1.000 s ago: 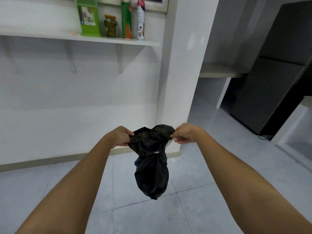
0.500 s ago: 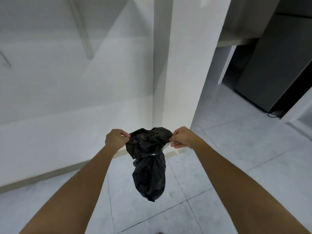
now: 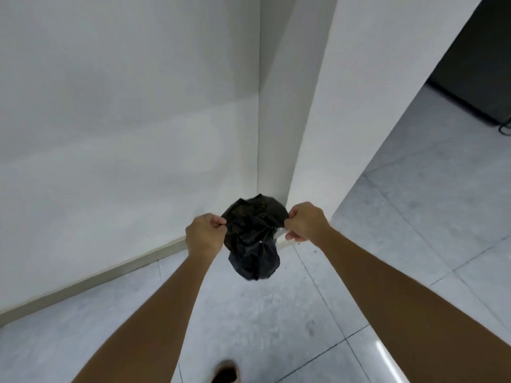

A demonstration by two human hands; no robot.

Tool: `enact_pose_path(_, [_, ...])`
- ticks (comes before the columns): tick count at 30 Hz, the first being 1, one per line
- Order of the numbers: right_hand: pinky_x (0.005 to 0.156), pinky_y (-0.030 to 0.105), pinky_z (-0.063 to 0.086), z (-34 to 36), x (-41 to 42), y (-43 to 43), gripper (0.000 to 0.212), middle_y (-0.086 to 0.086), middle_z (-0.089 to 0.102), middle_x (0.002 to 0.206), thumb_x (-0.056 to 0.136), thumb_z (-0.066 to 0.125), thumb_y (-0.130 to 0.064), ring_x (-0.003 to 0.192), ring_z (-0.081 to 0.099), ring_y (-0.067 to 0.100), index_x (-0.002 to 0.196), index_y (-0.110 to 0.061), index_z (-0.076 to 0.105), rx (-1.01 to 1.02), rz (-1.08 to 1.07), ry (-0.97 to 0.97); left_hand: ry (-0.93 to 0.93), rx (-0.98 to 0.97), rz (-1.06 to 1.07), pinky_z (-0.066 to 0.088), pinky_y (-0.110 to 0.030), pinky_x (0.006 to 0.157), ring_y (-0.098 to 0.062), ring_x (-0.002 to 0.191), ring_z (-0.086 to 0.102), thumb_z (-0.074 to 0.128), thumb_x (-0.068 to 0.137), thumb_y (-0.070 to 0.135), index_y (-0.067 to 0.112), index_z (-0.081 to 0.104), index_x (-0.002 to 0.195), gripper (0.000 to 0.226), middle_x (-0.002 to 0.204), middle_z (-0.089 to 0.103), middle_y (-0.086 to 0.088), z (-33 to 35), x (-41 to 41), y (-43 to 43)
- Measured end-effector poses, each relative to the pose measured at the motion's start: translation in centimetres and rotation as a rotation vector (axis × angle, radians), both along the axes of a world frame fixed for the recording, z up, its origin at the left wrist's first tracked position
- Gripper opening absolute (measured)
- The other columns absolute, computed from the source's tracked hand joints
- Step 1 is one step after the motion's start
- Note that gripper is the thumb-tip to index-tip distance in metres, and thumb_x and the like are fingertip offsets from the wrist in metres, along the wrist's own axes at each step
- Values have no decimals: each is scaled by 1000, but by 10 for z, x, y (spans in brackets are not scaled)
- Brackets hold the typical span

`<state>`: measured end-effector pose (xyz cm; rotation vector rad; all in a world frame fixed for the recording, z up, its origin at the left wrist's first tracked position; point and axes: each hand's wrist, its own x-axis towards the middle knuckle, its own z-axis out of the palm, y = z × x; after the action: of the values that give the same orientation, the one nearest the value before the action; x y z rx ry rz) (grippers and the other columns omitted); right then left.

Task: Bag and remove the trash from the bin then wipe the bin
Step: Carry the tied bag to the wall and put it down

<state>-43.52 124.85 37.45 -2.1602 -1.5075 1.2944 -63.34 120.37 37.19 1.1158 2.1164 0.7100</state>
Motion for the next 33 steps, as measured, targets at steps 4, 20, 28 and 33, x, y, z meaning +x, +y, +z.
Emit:
enact_pose_path(4, [68, 34, 62, -77, -12, 38, 9, 8, 70, 60, 82, 60, -1, 64, 75, 23, 89, 0, 66, 6, -125, 13, 39, 11, -45, 45, -21, 69, -10, 75, 60, 57, 81, 5, 19, 74, 84, 22, 87, 73, 3, -78, -4, 48])
enact_pose_path(20, [101, 30, 41, -155, -37, 62, 47, 13, 47, 143, 94, 47, -17, 128, 49, 31, 140, -7, 44, -128, -91, -104, 162, -330, -404, 42, -35, 88, -36, 114, 52, 49, 90, 16, 5, 46, 128, 40, 131, 50, -20, -162, -27, 105])
enact_pose_path(28, [81, 33, 45, 1, -41, 51, 35, 10, 55, 125, 94, 40, -23, 112, 54, 28, 126, -11, 48, 35, 336, -446, 288, -218, -523, 38, -43, 105, -31, 133, 36, 44, 93, 20, 3, 39, 136, 46, 144, 40, -16, -18, 11, 90])
enact_pose_path(33, [106, 41, 34, 124, -29, -8, 51, 4, 33, 151, 99, 30, -27, 139, 32, 24, 147, -10, 26, 184, 414, -549, 484, -106, -664, 30, -39, 110, -24, 134, 33, 37, 97, 23, 7, 31, 141, 47, 144, 37, -9, 109, 28, 28])
